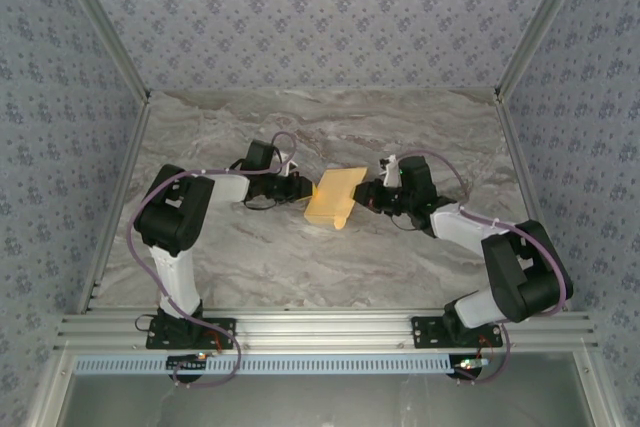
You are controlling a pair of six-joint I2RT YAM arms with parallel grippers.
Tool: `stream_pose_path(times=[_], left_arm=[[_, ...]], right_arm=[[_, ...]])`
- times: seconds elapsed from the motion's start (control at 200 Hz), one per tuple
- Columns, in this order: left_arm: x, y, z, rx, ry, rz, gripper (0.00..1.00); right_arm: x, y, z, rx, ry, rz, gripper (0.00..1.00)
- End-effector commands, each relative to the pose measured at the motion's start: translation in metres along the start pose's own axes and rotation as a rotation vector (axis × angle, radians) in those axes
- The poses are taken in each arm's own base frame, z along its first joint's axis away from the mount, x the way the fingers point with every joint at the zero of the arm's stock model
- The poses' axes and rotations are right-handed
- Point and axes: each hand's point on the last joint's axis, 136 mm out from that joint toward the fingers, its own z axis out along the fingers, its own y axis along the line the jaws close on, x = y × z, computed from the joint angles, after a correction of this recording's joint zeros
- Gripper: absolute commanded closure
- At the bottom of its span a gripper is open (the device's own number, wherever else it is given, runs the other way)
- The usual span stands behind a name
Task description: Fold the paper box
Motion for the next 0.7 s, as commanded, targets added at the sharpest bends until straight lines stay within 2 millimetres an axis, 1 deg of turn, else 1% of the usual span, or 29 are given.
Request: stream_pose_path(times=[0.0, 0.195, 0.35, 0.46, 0.695], left_arm=[[0.021, 0.023, 0.007, -0.048, 0.057, -0.072, 0.84], [0.016, 0.017, 0.009, -0.042, 0.057, -0.059, 0.82], [0.013, 0.017, 0.011, -0.047, 0.055, -0.056, 0.80], [0.011, 0.017, 0.011, -0.053, 0.049, -0.056, 0.78], [0.000, 0.011, 0.010, -0.061, 0.030, -0.043, 0.72]], right_arm=[[-0.012, 0.017, -0.002, -0.011, -0.034, -0.037, 0.88], [-0.011, 0.015, 0.002, 0.024, -0.035, -0.037, 0.88], [-0.012, 0.014, 0.007, 0.054, -0.038, -0.028, 0.88], [-0.011, 0.009, 0.012, 0.096, -0.037, -0.016, 0.88], [-0.010, 0.010, 0.027, 0.158, -0.040, 0.001, 0.87]])
